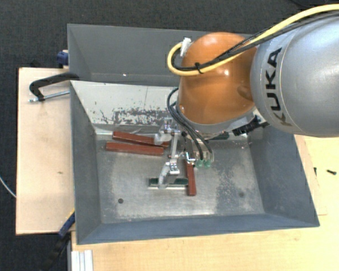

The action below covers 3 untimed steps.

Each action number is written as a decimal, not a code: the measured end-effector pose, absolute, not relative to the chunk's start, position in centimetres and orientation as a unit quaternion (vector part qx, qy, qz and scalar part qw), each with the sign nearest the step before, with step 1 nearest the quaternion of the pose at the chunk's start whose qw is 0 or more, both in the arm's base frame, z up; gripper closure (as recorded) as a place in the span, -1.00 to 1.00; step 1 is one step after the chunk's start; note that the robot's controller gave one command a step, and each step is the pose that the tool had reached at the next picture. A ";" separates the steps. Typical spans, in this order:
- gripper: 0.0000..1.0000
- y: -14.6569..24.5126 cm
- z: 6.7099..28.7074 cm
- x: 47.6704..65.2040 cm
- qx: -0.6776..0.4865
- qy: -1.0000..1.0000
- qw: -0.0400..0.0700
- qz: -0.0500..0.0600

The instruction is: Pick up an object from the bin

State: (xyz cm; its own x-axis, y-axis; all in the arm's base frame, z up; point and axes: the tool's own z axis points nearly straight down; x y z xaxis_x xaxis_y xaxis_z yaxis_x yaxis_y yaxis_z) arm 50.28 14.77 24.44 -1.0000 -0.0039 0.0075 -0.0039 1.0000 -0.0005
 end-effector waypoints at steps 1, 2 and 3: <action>-1.00 14.7 24.9 50.4 0.000 -1.000 -0.001 -0.001; -1.00 14.9 20.2 50.5 0.004 -1.000 -0.004 -0.002; -1.00 12.9 12.6 49.6 0.064 -0.998 -0.002 -0.001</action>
Offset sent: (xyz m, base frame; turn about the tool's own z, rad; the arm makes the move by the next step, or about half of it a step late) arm -0.0005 0.0055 -0.1558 -0.0208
